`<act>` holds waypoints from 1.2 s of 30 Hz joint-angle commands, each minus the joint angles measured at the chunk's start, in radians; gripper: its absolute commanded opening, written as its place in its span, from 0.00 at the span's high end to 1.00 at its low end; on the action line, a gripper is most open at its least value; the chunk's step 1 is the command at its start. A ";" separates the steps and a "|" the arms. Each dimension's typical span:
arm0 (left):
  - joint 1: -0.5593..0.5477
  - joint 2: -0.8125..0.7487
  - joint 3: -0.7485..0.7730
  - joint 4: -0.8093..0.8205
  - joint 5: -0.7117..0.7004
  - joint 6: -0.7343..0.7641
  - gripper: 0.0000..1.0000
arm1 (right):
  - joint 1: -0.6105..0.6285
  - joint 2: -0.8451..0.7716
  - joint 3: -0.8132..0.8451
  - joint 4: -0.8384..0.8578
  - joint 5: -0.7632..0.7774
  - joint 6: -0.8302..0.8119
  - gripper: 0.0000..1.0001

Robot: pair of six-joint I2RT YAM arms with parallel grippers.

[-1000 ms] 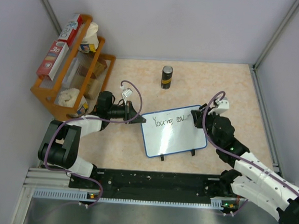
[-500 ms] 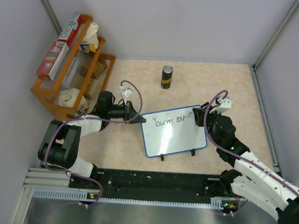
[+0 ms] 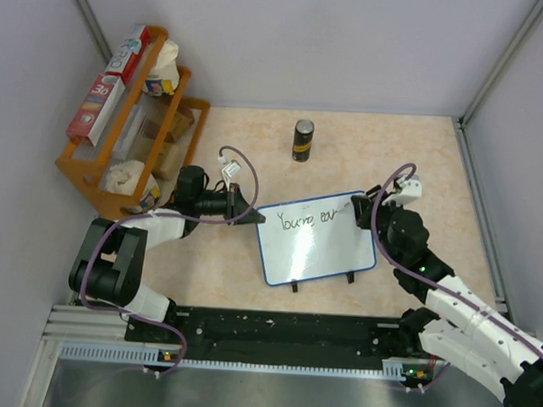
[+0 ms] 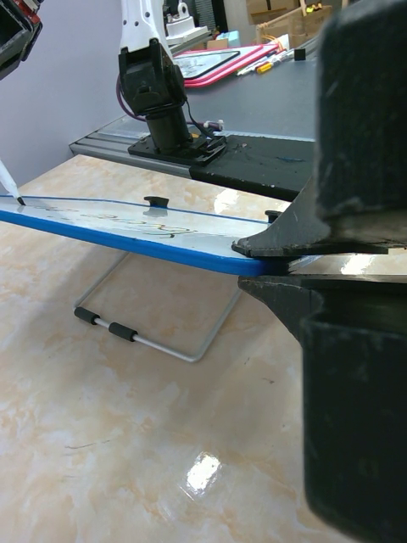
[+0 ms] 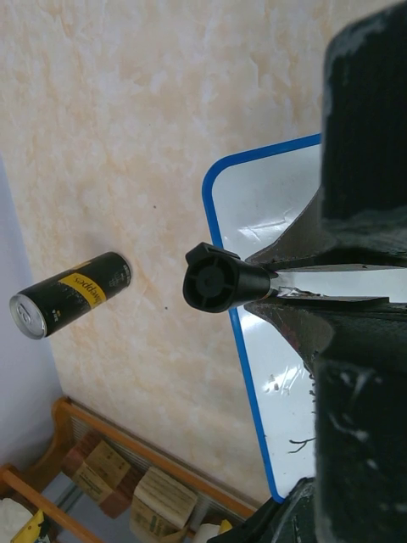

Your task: Write a sentence on the whiteboard

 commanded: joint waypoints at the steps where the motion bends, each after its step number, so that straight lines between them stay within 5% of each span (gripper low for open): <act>1: -0.009 0.034 -0.019 -0.067 -0.108 0.121 1.00 | -0.017 -0.007 0.030 0.001 0.008 -0.004 1.00; 36: -0.009 0.032 -0.022 -0.069 -0.110 0.121 1.00 | -0.026 -0.023 0.041 0.027 0.010 -0.014 1.00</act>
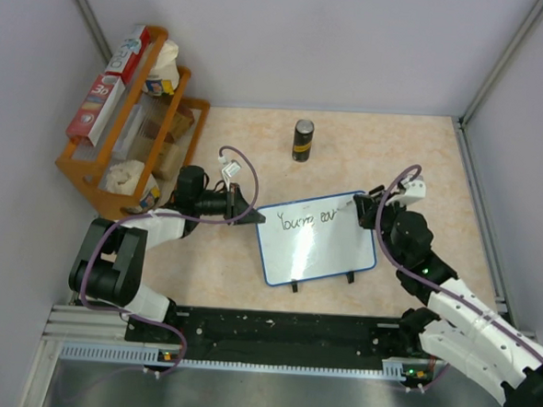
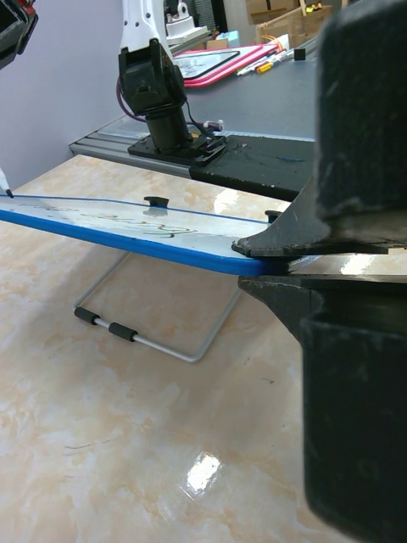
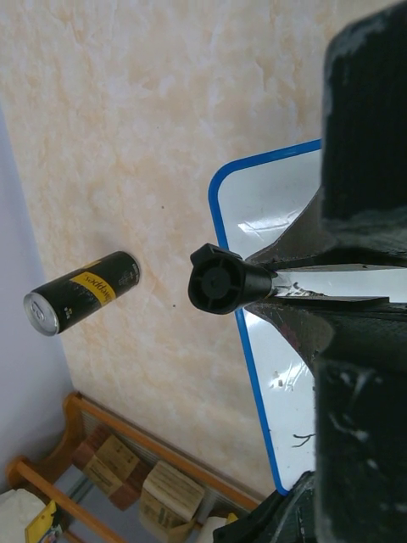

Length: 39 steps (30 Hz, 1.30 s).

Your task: Write a sentence on the whiteboard

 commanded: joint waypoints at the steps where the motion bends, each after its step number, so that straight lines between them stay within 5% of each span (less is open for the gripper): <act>1: -0.009 0.032 -0.021 -0.069 -0.110 0.121 1.00 | -0.014 0.026 0.039 0.036 0.022 -0.009 1.00; 39: -0.009 0.035 -0.019 -0.069 -0.109 0.121 1.00 | -0.020 0.036 0.007 -0.016 0.002 -0.010 1.00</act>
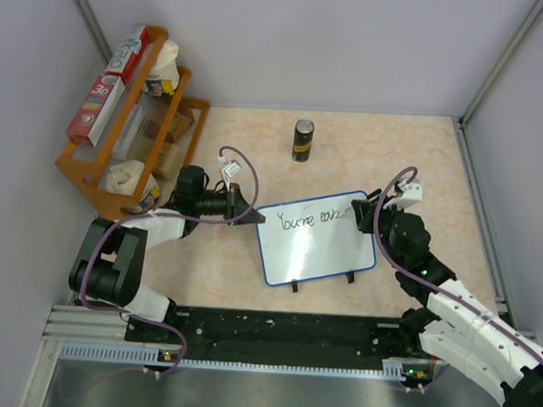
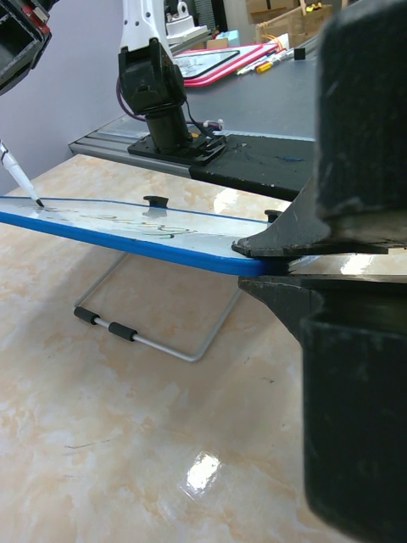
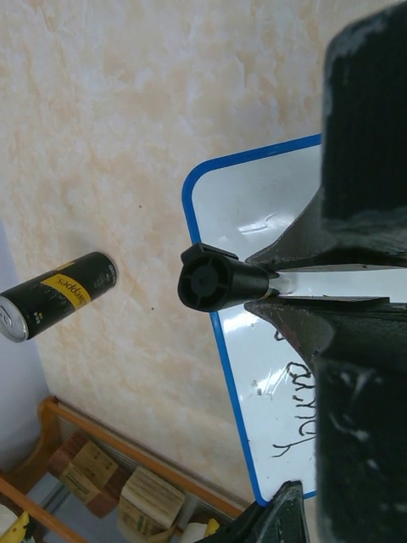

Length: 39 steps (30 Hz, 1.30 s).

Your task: Write a sentence on the whiteboard

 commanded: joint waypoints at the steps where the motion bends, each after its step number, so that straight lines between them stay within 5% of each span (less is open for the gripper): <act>1: -0.009 0.035 -0.021 -0.068 -0.110 0.119 1.00 | -0.011 0.036 0.046 0.011 0.039 -0.026 1.00; 39: -0.009 0.034 -0.021 -0.068 -0.110 0.119 1.00 | -0.026 0.018 0.026 -0.026 0.040 -0.020 1.00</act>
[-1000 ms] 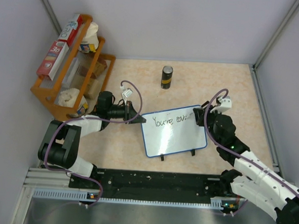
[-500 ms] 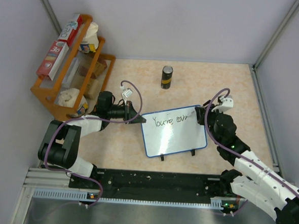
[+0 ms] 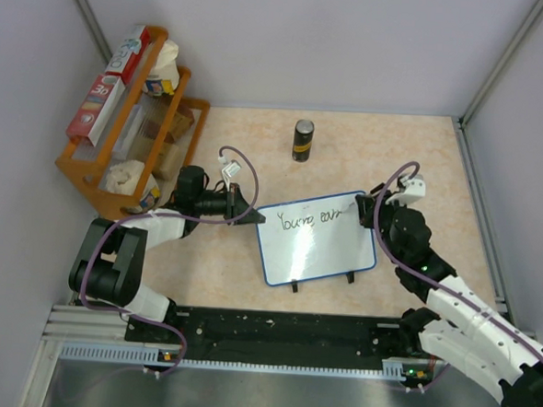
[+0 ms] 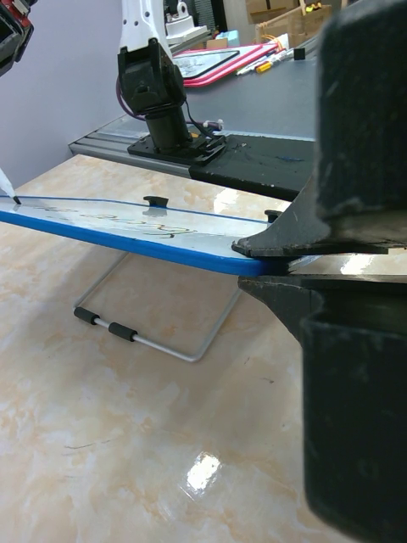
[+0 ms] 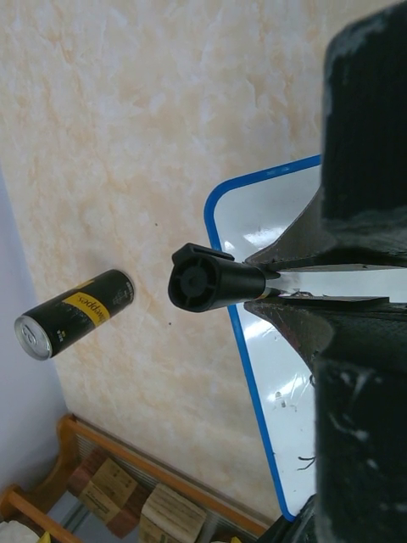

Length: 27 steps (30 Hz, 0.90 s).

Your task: Write a sentence on the whiteboard

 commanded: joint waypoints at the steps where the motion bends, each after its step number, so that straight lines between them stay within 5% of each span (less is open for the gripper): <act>1: -0.009 0.034 -0.021 -0.068 -0.110 0.119 1.00 | -0.016 -0.027 -0.027 -0.028 -0.008 -0.003 1.00; 27: -0.009 0.035 -0.021 -0.066 -0.109 0.119 1.00 | -0.016 -0.102 0.019 -0.017 -0.008 0.005 1.00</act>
